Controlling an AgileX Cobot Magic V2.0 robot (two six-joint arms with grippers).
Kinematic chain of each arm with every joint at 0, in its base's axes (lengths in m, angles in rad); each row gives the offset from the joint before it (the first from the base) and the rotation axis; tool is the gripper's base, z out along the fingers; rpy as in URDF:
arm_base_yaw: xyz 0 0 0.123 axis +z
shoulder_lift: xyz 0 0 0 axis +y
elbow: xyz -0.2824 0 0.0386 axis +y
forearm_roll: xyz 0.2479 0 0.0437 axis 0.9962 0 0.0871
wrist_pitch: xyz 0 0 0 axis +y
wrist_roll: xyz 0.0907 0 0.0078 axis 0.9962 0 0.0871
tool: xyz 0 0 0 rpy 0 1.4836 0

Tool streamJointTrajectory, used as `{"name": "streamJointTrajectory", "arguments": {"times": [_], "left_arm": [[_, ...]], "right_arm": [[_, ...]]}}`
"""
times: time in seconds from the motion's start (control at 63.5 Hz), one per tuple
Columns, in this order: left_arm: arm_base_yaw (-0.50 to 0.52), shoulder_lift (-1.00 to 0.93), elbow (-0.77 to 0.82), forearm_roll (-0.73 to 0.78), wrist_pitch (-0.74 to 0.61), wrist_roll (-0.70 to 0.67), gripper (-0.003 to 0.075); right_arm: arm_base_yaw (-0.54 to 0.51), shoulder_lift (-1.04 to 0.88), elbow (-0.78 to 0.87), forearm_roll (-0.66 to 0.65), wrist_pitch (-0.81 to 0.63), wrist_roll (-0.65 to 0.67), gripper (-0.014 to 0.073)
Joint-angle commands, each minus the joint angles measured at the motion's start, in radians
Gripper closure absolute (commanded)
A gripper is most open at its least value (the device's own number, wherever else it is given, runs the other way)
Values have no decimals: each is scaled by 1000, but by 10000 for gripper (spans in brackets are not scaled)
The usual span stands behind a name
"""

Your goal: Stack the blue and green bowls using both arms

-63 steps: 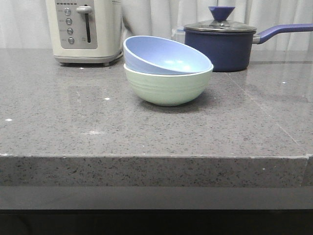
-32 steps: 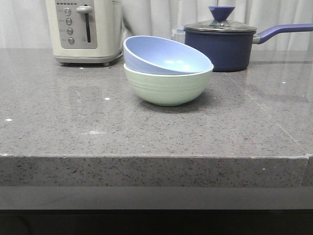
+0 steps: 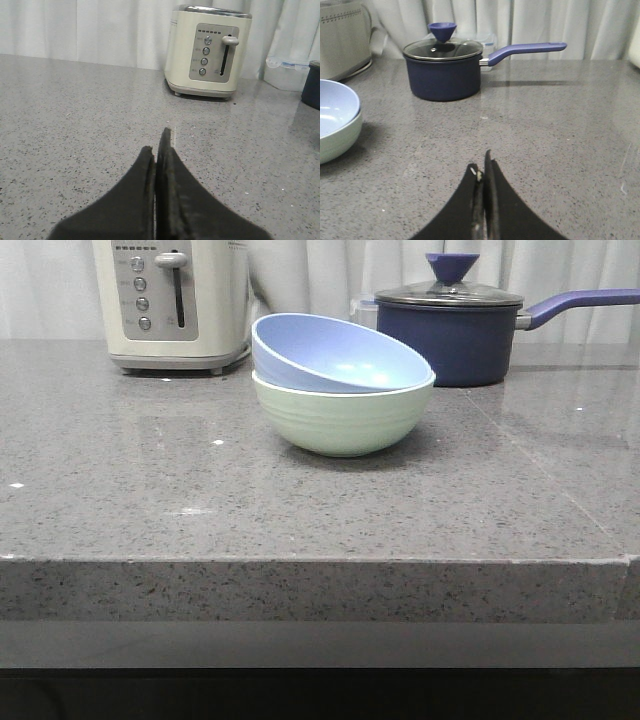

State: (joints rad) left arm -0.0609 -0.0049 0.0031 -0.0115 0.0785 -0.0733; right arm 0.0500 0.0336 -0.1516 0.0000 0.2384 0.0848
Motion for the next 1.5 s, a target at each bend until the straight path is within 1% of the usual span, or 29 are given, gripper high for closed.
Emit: {"name": "streamJointTrajectory", "arguments": {"times": [0.0, 0.268, 0.457, 1.481], "left_arm": [[-10, -19, 7, -1, -78, -10, 740], [-10, -17, 7, -1, -78, -10, 740], [-10, -17, 7, -1, -78, -10, 740], [-10, -17, 7, -1, -78, -10, 740]], "right_arm": [[-18, -47, 44, -14, -151, -13, 650], [-30, -64, 165, -14, -287, -13, 650], [-32, -64, 163, -14, -257, -13, 650], [-65, -64, 163, -14, -255, -13, 650]]}}
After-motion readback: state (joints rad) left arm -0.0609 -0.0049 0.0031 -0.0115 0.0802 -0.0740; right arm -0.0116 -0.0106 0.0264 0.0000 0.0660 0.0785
